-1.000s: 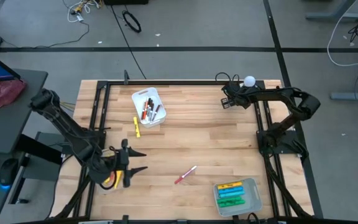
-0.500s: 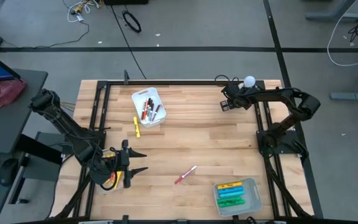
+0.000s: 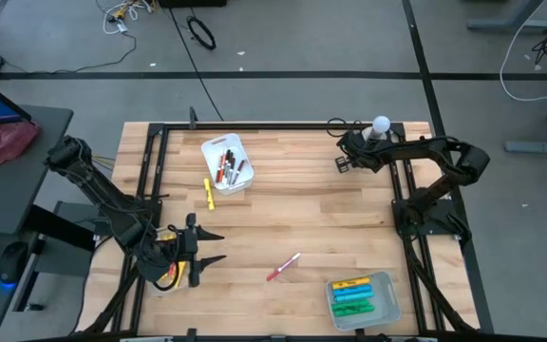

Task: Pick & Place Markers
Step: Put the yellow highlighter into the gray bin

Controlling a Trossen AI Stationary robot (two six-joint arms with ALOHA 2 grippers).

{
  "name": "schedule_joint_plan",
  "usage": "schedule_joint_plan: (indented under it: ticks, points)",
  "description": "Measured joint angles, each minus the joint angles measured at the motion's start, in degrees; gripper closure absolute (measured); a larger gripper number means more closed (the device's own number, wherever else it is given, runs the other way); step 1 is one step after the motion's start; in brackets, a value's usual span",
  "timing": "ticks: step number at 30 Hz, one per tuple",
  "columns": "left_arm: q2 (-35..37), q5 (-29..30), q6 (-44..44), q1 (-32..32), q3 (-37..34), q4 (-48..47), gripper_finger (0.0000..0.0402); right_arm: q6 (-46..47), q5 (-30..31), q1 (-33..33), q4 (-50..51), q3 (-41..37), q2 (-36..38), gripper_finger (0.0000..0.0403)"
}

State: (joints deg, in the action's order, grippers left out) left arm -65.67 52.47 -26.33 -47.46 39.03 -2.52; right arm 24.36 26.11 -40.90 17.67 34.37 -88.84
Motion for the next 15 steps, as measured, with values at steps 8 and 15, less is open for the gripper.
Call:
schedule_joint_plan:
  ticks: [8, 15]
  points:
    - [0.0, 0.0, 0.0, 0.0, 0.0, 0.0, 0.0165, -0.6, 2.0, 5.1, 0.6, -0.3, 0.5, 0.0345]
    - [0.0, 0.0, -0.4, 0.0, 0.0, 0.0, 0.0165, 1.7, 1.7, 21.4, 4.1, -0.2, 7.4, 0.0347]
